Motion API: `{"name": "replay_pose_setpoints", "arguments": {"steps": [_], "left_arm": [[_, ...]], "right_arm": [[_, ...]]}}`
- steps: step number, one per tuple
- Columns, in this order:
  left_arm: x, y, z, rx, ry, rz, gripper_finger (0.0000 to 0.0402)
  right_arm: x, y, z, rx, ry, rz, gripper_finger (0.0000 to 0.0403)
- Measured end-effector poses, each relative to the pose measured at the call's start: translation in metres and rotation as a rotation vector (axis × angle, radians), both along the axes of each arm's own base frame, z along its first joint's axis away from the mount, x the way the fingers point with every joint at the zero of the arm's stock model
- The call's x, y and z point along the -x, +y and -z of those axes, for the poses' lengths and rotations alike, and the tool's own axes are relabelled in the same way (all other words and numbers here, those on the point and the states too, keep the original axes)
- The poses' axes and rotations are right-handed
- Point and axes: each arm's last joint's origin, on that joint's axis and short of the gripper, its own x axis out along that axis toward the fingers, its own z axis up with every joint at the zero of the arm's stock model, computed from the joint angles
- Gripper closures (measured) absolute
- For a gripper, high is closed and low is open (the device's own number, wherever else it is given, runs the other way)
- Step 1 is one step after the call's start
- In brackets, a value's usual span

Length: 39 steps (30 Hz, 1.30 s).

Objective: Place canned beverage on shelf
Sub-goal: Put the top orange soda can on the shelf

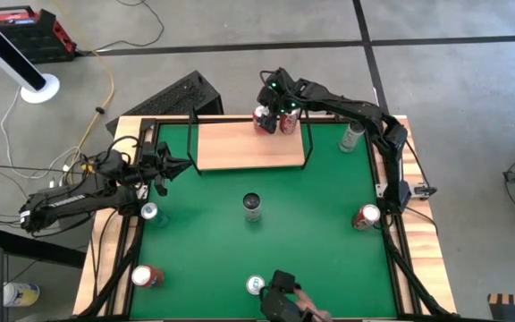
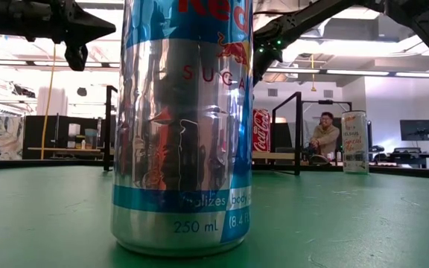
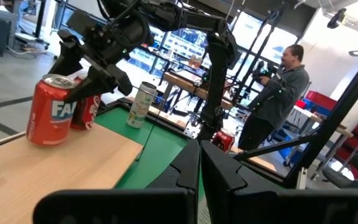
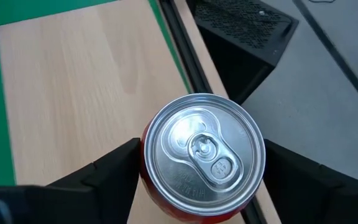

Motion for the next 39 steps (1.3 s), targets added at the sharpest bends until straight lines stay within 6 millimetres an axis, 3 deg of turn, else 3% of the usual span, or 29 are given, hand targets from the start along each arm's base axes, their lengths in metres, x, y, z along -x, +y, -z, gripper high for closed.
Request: {"name": "replay_pose_setpoints", "arguments": {"steps": [6, 34, 39], "left_arm": [[0.000, 0.000, 0.000, 0.002, 0.000, 0.001, 0.0401], [0.000, 0.000, 0.000, 0.002, 0.000, 0.002, 0.0401], [0.000, 0.000, 0.000, 0.002, 0.000, 0.002, 0.0401]], "right_arm": [[0.000, 0.000, 0.000, 0.002, 0.006, -0.002, 0.0046], [-0.001, 0.006, 0.000, 0.027, 0.043, -0.053, 0.0042], [-0.002, 0.006, -0.010, 0.054, 0.047, -0.049, 0.0042]]}}
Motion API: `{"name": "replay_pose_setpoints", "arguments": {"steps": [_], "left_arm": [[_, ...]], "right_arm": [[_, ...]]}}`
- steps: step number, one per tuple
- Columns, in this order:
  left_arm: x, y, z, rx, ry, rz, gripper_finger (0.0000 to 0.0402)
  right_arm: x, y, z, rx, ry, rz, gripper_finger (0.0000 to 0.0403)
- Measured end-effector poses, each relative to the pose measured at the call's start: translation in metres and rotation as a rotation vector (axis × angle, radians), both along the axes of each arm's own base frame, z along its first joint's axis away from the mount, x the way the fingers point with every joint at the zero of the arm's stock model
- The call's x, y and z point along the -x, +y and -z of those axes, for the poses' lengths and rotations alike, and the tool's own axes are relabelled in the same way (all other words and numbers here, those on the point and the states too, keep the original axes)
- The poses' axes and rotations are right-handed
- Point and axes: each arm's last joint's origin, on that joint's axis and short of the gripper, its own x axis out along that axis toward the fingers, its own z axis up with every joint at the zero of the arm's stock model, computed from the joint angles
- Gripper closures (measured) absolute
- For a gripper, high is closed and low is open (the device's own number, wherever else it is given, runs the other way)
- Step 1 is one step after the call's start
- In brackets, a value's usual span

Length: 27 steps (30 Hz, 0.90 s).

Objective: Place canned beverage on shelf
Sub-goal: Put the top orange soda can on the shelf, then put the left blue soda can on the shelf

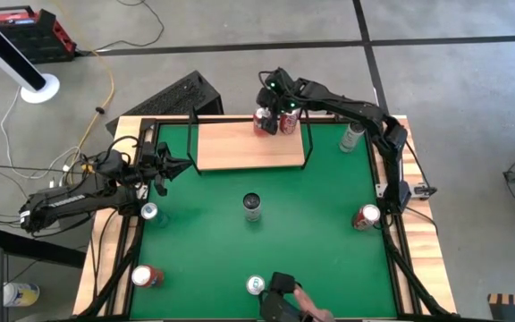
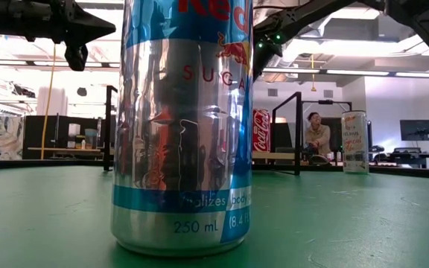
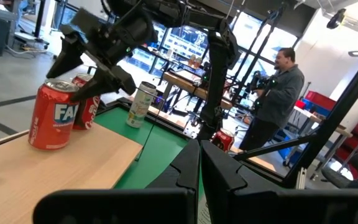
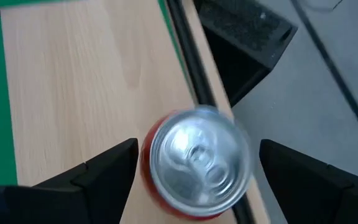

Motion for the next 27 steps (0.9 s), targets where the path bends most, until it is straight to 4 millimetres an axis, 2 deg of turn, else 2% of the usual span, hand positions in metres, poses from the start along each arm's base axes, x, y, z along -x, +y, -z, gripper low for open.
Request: {"name": "replay_pose_setpoints", "arguments": {"steps": [5, 9, 13, 21, 27], "left_arm": [[0.000, 0.000, 0.000, -0.002, 0.000, 0.008, 0.0401], [0.000, 0.000, 0.000, 0.000, -0.001, 0.009, 0.0401], [0.000, -0.001, -0.001, 0.005, -0.012, 0.030, 0.0401], [-0.001, -0.003, -0.001, 0.025, -0.006, 0.113, 0.0401], [-0.002, -0.005, 0.001, 0.020, 0.020, 0.181, 0.0401]], "right_arm": [[-0.002, 0.000, -0.017, 0.030, -0.029, -0.007, 0.0042], [0.000, 0.002, -0.040, 0.040, -0.040, -0.010, 0.0042], [0.005, 0.013, -0.069, 0.024, -0.023, -0.022, 0.0042], [0.016, 0.067, -0.116, -0.072, 0.077, -0.089, 0.0042], [0.044, 0.118, -0.129, -0.209, 0.217, -0.109, 0.0044]]}}
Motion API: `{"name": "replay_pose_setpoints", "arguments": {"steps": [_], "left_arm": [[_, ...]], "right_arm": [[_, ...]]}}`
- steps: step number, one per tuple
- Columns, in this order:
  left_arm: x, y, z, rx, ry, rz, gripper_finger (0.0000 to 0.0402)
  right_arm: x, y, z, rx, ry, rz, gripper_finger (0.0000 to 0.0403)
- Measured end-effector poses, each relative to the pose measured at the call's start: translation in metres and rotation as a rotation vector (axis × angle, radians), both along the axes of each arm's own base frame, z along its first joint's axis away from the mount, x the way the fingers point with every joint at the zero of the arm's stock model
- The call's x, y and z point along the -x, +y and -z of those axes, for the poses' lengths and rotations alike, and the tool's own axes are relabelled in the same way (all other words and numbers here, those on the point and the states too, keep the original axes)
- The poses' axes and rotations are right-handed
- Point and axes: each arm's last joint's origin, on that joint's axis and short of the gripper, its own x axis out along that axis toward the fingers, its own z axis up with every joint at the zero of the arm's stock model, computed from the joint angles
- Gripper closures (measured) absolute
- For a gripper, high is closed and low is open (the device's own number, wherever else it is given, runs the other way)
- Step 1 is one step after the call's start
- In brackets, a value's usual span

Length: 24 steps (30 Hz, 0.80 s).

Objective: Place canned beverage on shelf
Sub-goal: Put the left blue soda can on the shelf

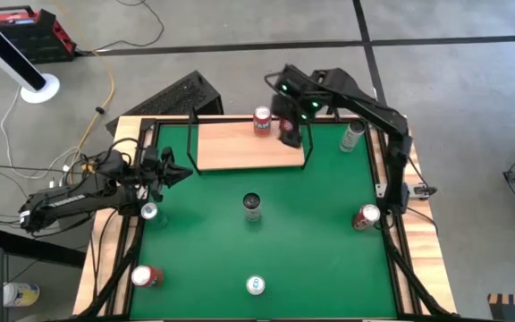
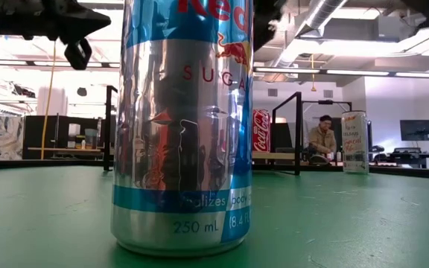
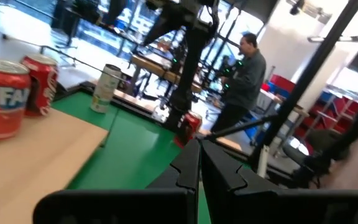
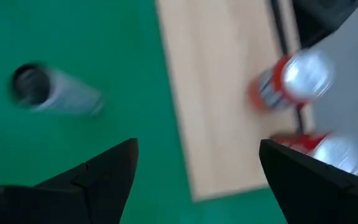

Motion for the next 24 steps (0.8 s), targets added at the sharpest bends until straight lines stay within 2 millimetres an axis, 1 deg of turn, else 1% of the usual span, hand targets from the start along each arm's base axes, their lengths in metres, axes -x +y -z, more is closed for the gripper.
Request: {"name": "replay_pose_setpoints", "arguments": {"steps": [3, 6, 7, 10, 12, 14, 17, 18, 21, 24], "left_arm": [[-0.003, 0.000, 0.003, -0.010, 0.038, 0.036, 0.0401], [-0.008, 0.001, 0.006, -0.024, 0.079, 0.081, 0.0401], [-0.010, 0.001, 0.003, -0.028, 0.097, 0.103, 0.0401], [-0.015, -0.002, -0.011, -0.058, 0.193, 0.180, 0.0401], [-0.015, -0.004, -0.029, -0.084, 0.289, 0.212, 0.0401], [-0.011, -0.007, -0.048, -0.099, 0.412, 0.226, 0.0401], [-0.002, -0.012, -0.073, -0.072, 0.607, 0.209, 0.0401], [0.001, -0.013, -0.078, -0.051, 0.676, 0.198, 0.0399], [0.009, -0.016, -0.090, 0.021, 0.827, 0.186, 0.0382], [0.012, -0.020, -0.093, 0.088, 0.915, 0.192, 0.0345]], "right_arm": [[0.015, 0.029, -0.008, -0.055, 0.042, 0.018, 0.0054], [0.034, 0.064, -0.021, -0.091, 0.017, 0.032, 0.0065], [0.041, 0.077, -0.024, -0.107, 0.002, 0.035, 0.0069], [0.063, 0.114, -0.029, -0.092, -0.051, 0.085, 0.0075], [0.075, 0.135, -0.028, -0.058, -0.094, 0.131, 0.0076], [0.085, 0.150, -0.024, -0.029, -0.161, 0.183, 0.0076], [0.097, 0.164, -0.018, -0.008, -0.252, 0.233, 0.0077], [0.100, 0.166, -0.016, -0.001, -0.278, 0.237, 0.0077], [0.102, 0.168, -0.007, 0.028, -0.301, 0.242, 0.0077], [0.104, 0.165, 0.002, 0.060, -0.272, 0.217, 0.0077]]}}
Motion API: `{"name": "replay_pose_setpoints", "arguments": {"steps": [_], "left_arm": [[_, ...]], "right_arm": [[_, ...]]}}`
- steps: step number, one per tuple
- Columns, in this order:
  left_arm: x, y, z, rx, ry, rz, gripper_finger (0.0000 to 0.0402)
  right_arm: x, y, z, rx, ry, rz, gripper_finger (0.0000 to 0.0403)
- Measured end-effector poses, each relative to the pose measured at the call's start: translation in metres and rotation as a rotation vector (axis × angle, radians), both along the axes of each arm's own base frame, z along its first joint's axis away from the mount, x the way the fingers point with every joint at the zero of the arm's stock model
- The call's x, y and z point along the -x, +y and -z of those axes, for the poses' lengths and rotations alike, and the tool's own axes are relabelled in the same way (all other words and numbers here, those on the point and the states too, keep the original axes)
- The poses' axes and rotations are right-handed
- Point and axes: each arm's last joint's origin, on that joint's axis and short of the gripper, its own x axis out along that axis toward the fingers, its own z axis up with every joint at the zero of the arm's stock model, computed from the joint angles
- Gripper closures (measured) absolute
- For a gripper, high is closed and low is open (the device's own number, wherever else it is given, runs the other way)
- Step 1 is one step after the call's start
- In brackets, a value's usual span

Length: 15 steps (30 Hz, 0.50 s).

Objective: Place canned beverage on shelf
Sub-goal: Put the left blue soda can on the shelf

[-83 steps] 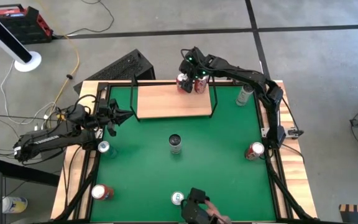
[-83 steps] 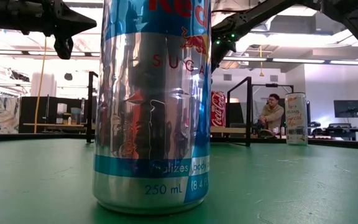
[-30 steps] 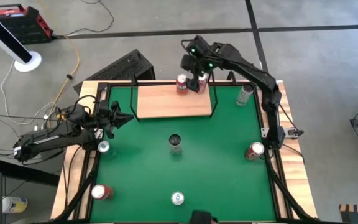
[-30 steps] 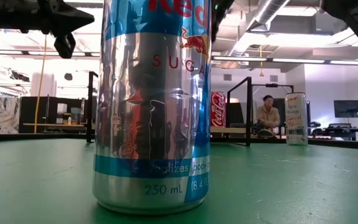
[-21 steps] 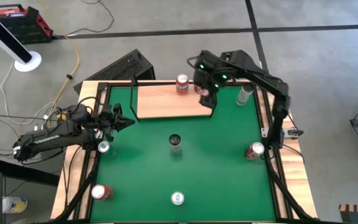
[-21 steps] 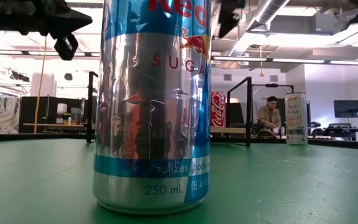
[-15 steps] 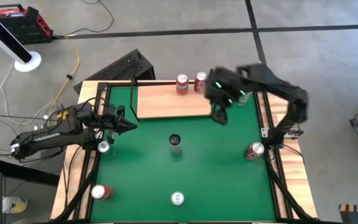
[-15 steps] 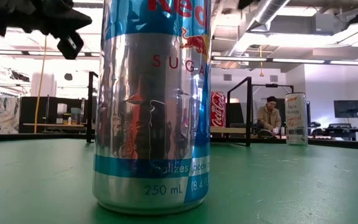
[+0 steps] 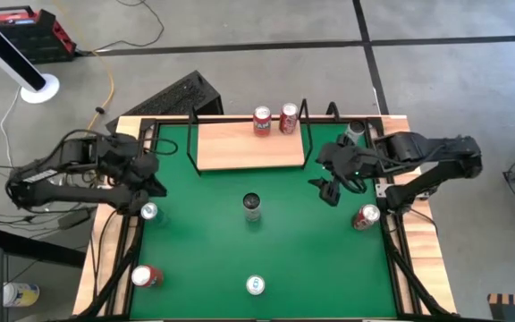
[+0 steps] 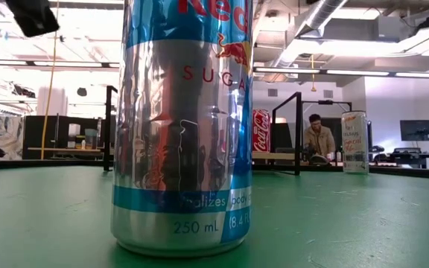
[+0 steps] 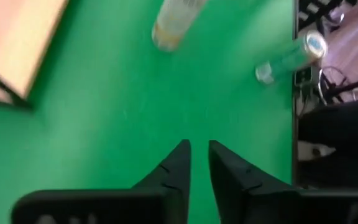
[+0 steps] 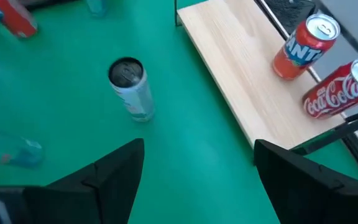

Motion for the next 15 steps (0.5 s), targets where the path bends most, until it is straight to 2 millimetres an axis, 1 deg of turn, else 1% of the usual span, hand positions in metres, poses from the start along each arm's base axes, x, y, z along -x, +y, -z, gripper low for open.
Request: {"name": "replay_pose_setpoints", "arguments": {"steps": [4, 10, 13, 15], "left_arm": [[-0.002, -0.004, 0.007, 0.078, 0.120, -0.016, 0.0275], [-0.009, -0.009, 0.021, 0.121, 0.369, -0.005, 0.0162], [-0.015, -0.010, 0.025, 0.125, 0.435, -0.004, 0.0118], [-0.020, -0.009, 0.027, 0.108, 0.459, -0.013, 0.0098]], "right_arm": [[0.002, -0.003, 0.008, 0.041, 0.048, -0.028, 0.0077], [0.001, -0.002, 0.009, 0.105, 0.075, -0.105, 0.0077], [0.001, -0.002, 0.009, 0.127, 0.084, -0.131, 0.0077], [0.001, -0.002, 0.009, 0.142, 0.090, -0.147, 0.0077]]}}
